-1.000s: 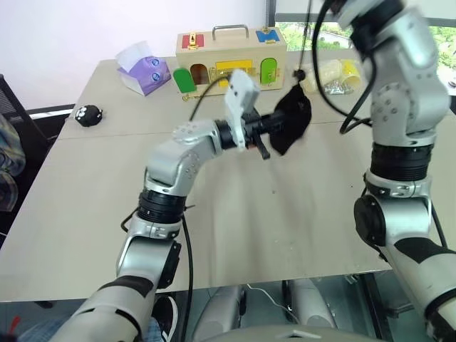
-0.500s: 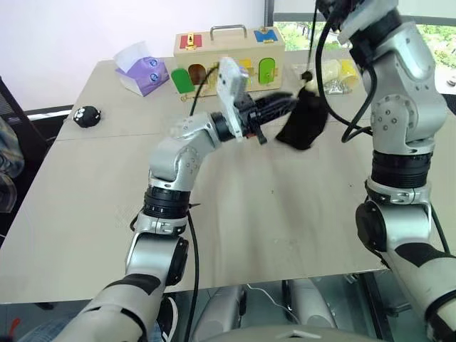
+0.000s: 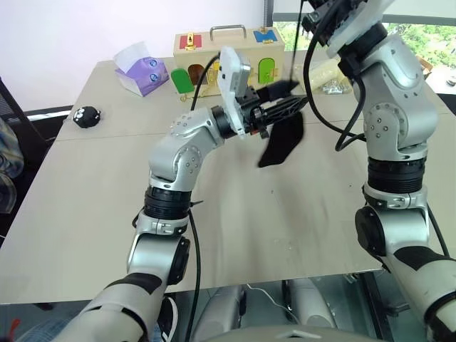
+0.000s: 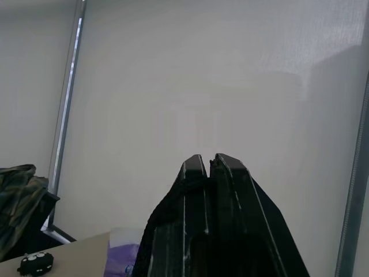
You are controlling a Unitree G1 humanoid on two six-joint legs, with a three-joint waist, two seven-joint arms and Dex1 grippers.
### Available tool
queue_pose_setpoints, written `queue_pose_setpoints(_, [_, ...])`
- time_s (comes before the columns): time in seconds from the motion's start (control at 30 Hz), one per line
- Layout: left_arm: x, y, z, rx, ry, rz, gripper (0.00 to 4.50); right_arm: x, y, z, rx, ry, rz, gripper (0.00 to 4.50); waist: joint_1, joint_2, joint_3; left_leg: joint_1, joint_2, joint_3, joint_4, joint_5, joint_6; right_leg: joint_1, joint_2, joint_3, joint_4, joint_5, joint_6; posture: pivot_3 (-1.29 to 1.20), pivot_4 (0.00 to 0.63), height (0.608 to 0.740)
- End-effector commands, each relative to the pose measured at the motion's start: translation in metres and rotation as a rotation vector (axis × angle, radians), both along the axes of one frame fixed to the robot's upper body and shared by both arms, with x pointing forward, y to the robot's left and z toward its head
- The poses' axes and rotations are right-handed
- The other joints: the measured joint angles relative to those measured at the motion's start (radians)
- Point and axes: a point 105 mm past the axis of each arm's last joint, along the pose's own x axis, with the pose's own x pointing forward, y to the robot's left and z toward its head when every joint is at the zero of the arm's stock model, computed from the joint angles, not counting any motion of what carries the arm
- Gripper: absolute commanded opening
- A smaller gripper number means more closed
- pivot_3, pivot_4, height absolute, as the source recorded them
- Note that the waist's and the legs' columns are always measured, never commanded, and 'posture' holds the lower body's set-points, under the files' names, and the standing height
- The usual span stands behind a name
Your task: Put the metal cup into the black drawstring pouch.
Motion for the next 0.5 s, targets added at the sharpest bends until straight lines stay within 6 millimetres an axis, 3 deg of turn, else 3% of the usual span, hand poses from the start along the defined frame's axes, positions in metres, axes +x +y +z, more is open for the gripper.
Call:
queue_pose_setpoints(0.03, [0.003,0.001,-0.014,0.076,-0.006,0.014,0.04,-0.016,-0.002,0.023,0.029,-0.088,0.016,0.0,0.0,0.0,0.0,0.0,0.0,0.0,0.0,0.0,0.0,0.0,0.0,0.0,0.0,0.0,0.0,0.0,0.15,0.71])
queue_pose_setpoints(0.27, [0.01,0.0,0.001,0.0,-0.052,0.066,0.04,-0.016,-0.005,0.024,0.029,-0.092,0.0,0.0,0.002,0.0,0.0,0.0,0.0,0.0,0.0,0.0,0.0,0.0,0.0,0.0,-0.001,0.0,0.0,0.0,0.15,0.71])
queue_pose_setpoints(0.47, [0.018,0.013,0.035,-0.184,-0.091,0.124,0.04,-0.015,-0.005,0.02,0.012,-0.083,-0.008,0.0,0.0,0.0,0.0,0.0,0.0,0.0,0.0,0.0,0.0,0.0,0.0,0.0,-0.001,0.0,0.0,0.0,0.15,0.71])
queue_pose_setpoints(0.5, [0.017,0.014,0.037,-0.177,-0.12,0.132,0.27,-0.014,-0.005,0.02,0.009,-0.082,-0.007,0.0,0.0,0.0,0.0,-0.001,0.0,0.0,0.0,0.0,0.0,-0.001,0.0,0.0,-0.001,0.0,0.0,0.0,0.15,0.71])
